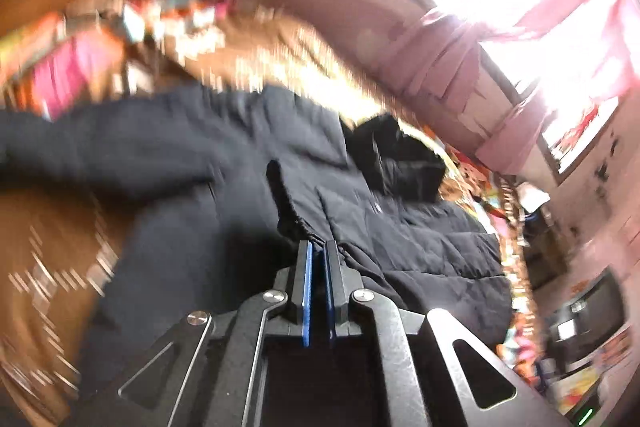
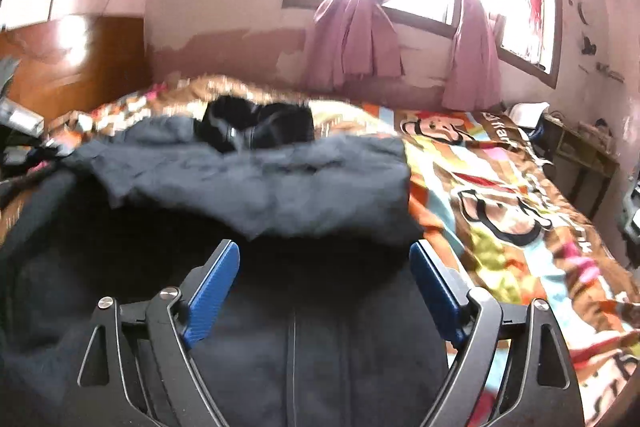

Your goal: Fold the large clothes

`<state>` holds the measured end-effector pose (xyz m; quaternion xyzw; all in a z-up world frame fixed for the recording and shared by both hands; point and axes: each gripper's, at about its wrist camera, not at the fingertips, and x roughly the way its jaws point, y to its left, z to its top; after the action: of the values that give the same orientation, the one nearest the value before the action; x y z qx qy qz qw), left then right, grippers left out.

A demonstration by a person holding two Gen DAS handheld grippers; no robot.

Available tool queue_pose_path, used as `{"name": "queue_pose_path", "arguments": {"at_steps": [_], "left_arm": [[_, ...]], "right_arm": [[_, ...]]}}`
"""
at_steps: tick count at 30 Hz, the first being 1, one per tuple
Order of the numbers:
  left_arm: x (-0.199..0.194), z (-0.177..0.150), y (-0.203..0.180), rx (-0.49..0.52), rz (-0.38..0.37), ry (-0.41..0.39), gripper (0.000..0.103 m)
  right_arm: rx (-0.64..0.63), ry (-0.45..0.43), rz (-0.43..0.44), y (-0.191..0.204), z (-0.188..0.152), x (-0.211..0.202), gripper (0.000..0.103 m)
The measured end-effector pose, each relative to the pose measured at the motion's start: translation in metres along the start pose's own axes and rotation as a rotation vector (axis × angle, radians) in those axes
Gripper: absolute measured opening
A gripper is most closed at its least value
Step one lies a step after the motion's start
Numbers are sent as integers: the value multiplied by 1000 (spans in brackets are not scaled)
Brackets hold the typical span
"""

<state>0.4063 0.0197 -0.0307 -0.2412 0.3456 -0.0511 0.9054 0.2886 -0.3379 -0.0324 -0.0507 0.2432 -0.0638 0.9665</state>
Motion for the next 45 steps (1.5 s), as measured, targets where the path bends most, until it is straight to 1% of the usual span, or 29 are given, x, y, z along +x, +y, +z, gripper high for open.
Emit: {"name": "queue_pose_path", "arguments": {"at_steps": [2, 3, 7, 9, 10, 12, 15, 16, 18, 21, 22, 24, 25, 26, 27, 28, 29, 30, 31, 34, 36, 40, 42, 44, 45], "left_arm": [[-5, 7, 2, 51, 34, -14, 5], [-1, 9, 3, 61, 55, -11, 5], [18, 9, 20, 77, 147, 47, 5], [31, 2, 28, 71, 174, 89, 5], [38, -3, 31, 75, 192, 105, 5], [43, -12, 38, 87, 203, 110, 6], [48, -16, 46, 88, 183, 108, 7], [49, -15, 50, 65, 163, 112, 9], [49, -14, 59, 18, 114, 116, 9], [42, -14, 75, -49, 16, 122, 10], [38, -15, 79, -64, -4, 124, 13], [27, -14, 87, -77, -17, 123, 17], [19, -14, 93, -86, -27, 122, 20], [13, -13, 98, -90, -32, 122, 27], [4, -11, 106, -91, -33, 116, 32], [-5, -9, 115, -88, -23, 100, 46], [-12, -7, 124, -86, 5, 86, 69], [-20, -4, 137, -88, 38, 67, 76], [-29, -1, 154, -97, 62, 41, 78], [-43, 10, 201, -172, 138, 28, 78], [-50, 15, 237, -257, 178, 19, 78], [-57, 20, 303, -449, 237, 1, 78], [-56, 20, 331, -544, 235, -2, 78], [-56, 20, 353, -624, 224, -10, 78], [-56, 19, 360, -654, 214, -17, 78]], "right_arm": [[42, 4, 23, -4, 15, 25, 83], [56, 16, 31, -5, 21, 38, 83], [92, 106, 95, 2, 38, 97, 83], [90, 168, 94, 10, 31, 123, 83], [79, 212, 78, 15, 25, 137, 84], [51, 251, 53, 26, 10, 153, 85], [9, 226, 19, 36, 0, 159, 88], [1, 220, 8, 38, -2, 159, 88], [-11, 212, -10, 42, -6, 161, 89], [-15, 191, -23, 44, -7, 160, 91], [-14, 185, -25, 45, -8, 160, 92], [-15, 179, -33, 44, -6, 154, 92], [-18, 175, -39, 43, -6, 149, 92], [-22, 159, -50, 44, -3, 143, 92], [-23, 134, -48, 47, -1, 137, 92], [-26, 113, -35, 49, 2, 131, 92], [-42, 87, -15, 55, 6, 124, 92], [-62, 71, -2, 62, 10, 119, 92], [-87, 61, 12, 71, 15, 115, 92], [-154, 46, 78, 103, 30, 106, 92], [-178, 42, 136, 127, 41, 103, 92], [-150, 73, 256, 171, 56, 112, 92], [-111, 105, 312, 192, 59, 123, 92], [-98, 124, 328, 210, 55, 133, 92], [-104, 139, 323, 219, 50, 140, 92]]}}
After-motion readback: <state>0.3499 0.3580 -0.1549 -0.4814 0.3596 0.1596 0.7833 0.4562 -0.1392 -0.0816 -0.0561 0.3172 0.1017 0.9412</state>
